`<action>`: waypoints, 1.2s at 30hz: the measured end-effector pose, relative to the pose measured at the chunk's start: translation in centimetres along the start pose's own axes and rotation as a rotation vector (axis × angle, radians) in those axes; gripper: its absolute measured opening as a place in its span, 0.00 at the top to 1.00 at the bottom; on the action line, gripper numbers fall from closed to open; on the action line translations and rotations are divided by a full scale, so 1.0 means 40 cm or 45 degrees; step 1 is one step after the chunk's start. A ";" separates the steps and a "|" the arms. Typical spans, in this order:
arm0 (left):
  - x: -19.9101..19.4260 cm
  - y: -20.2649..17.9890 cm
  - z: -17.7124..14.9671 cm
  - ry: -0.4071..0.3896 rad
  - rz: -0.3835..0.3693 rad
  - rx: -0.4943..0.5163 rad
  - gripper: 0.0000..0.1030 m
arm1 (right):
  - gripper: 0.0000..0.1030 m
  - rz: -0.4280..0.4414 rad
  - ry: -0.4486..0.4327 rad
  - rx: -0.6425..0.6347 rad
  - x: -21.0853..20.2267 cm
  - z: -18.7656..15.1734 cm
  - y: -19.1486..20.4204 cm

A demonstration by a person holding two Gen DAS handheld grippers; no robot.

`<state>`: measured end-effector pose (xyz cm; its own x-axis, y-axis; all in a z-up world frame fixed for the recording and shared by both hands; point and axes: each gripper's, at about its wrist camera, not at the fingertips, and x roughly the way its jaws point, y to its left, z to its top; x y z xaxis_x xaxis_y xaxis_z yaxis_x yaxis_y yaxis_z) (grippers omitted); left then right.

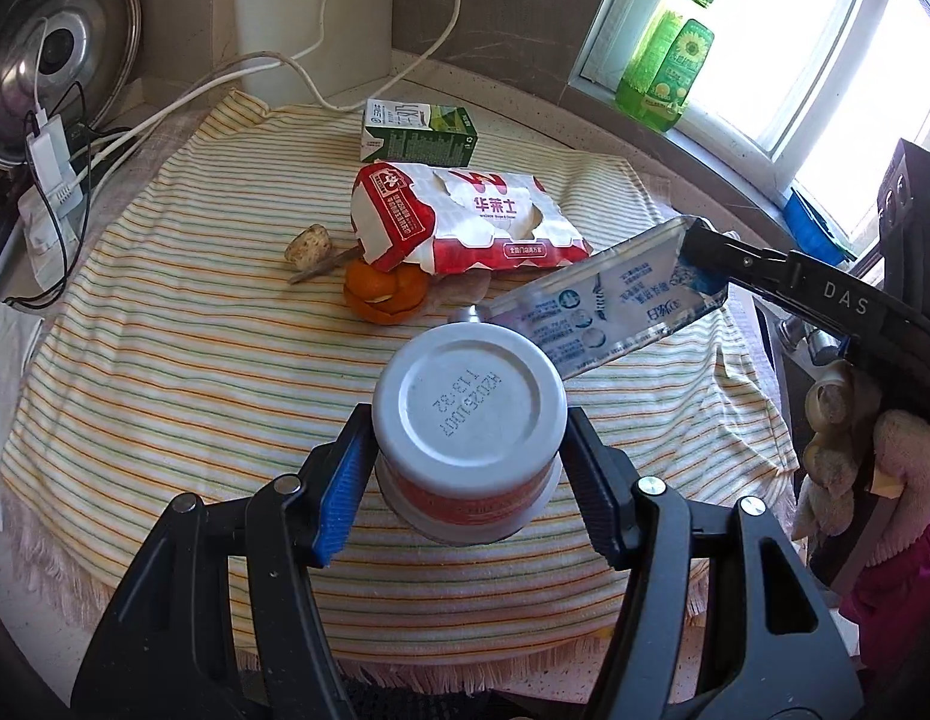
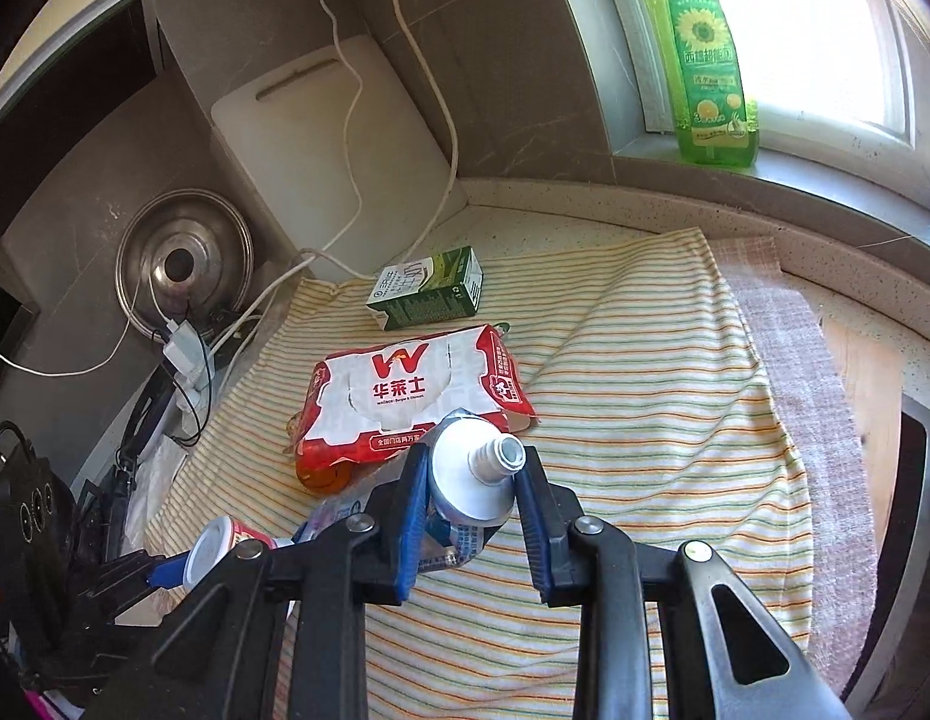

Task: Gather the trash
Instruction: 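Grasp the yogurt cup with the left tool while the right tool grasps the flat tube, then carry the yogurt cup and tube down over the blue wastebasket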

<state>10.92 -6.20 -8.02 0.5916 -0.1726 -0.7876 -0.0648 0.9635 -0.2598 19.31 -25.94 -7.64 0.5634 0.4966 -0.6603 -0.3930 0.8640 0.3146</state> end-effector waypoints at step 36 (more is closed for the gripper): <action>-0.200 0.134 -0.252 0.040 -0.005 0.032 0.39 | 0.73 -0.093 -0.033 -0.157 -0.245 -0.267 0.213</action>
<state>-2.28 -1.72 -8.74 0.5662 -0.1825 -0.8038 -0.0419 0.9676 -0.2491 2.70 -24.31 -5.78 0.6114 0.4363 -0.6602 -0.4357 0.8820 0.1794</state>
